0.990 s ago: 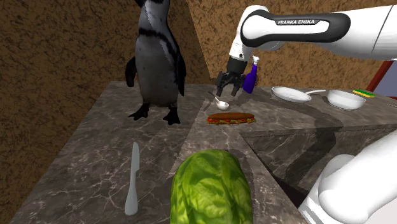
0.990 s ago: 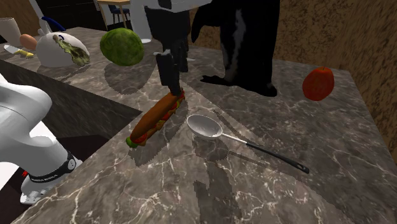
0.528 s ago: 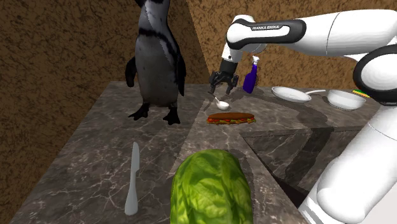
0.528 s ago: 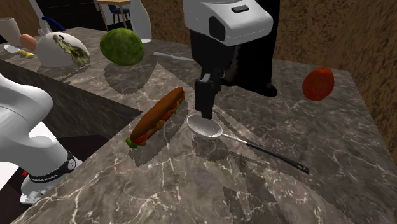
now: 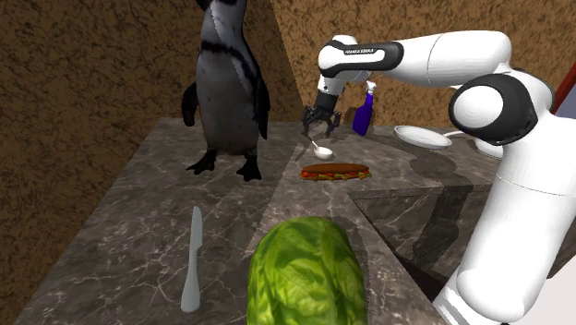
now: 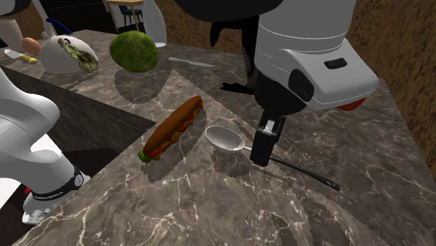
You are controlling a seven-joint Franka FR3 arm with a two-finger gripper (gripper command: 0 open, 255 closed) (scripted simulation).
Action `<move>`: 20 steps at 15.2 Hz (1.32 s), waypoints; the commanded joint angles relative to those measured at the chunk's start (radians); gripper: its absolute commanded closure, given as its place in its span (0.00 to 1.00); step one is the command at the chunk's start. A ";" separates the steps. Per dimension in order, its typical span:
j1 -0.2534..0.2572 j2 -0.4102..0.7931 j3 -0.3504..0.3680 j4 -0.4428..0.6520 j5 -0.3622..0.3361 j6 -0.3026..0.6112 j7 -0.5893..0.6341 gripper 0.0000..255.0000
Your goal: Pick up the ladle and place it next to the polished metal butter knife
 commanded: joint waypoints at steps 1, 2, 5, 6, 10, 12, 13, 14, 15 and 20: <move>-0.001 0.008 -0.001 -0.009 0.002 0.016 0.002 0.00; 0.000 0.008 0.000 -0.022 0.002 0.029 0.001 0.00; 0.003 0.009 0.001 -0.060 0.003 0.069 0.000 0.00; 0.004 0.011 0.002 -0.079 0.004 0.089 -0.001 0.00; 0.004 0.011 0.002 -0.079 0.004 0.089 -0.001 0.00; 0.004 0.011 0.002 -0.079 0.004 0.089 -0.001 0.00; 0.004 0.011 0.002 -0.079 0.004 0.089 -0.001 0.00; 0.004 0.011 0.002 -0.079 0.004 0.089 -0.001 0.00; 0.004 0.011 0.002 -0.079 0.004 0.089 -0.001 1.00; 0.004 0.011 0.002 -0.079 0.004 0.089 -0.001 1.00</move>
